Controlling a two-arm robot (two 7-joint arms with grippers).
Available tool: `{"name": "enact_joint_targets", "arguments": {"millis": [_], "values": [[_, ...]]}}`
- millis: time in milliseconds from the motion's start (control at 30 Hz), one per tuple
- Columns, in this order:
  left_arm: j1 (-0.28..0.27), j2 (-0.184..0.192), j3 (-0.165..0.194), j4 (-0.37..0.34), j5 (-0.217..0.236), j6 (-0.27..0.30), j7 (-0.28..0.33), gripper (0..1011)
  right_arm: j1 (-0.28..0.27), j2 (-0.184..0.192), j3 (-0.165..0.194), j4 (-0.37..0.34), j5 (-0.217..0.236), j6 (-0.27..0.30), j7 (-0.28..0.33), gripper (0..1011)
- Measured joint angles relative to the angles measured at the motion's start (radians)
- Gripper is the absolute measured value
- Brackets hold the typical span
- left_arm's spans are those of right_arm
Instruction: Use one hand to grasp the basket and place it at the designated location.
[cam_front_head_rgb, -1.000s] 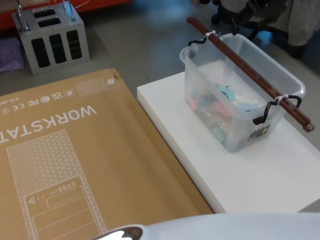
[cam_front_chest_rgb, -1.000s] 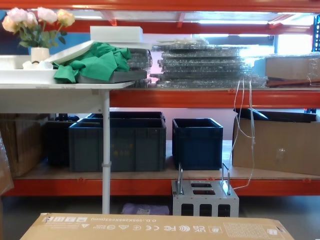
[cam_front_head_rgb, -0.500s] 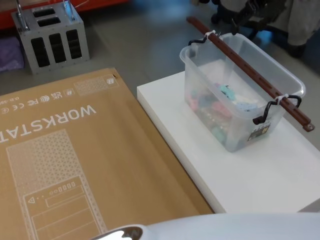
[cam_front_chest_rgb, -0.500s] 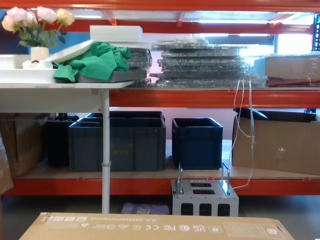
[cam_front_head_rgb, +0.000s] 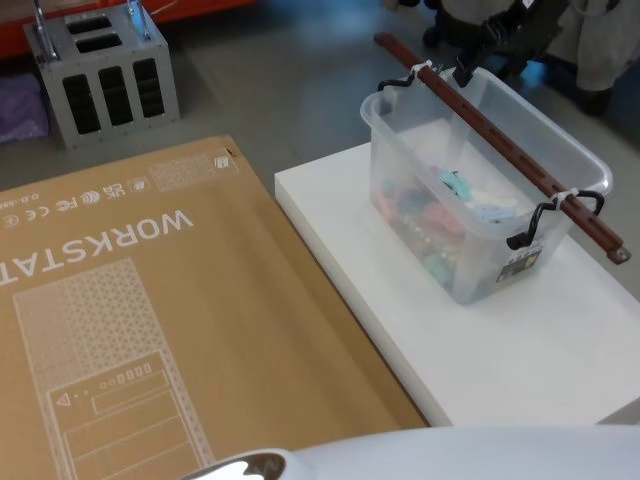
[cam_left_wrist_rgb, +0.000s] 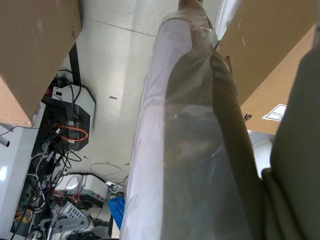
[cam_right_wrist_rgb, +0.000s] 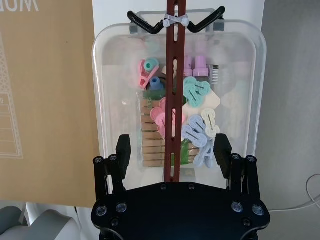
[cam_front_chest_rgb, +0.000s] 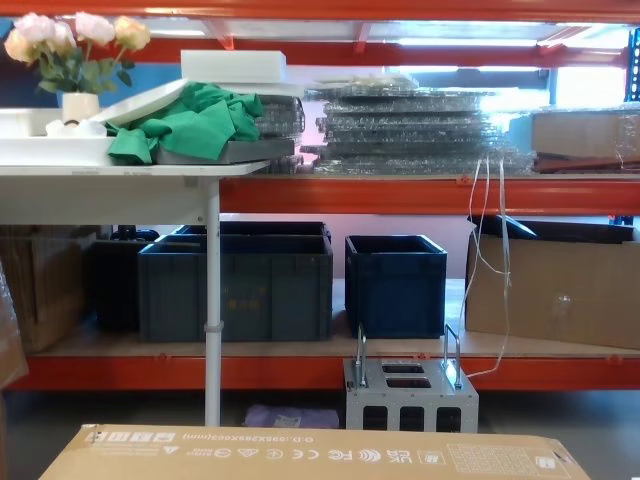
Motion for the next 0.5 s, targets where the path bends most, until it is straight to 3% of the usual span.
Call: {"name": "enact_joint_targets", "arguments": {"millis": [500], "values": [[0.000,0.000,0.000,0.000,0.000,0.000,0.000,0,-0.010,-0.020,-0.035,0.025,-0.022,0.003,0.028,1002]]}}
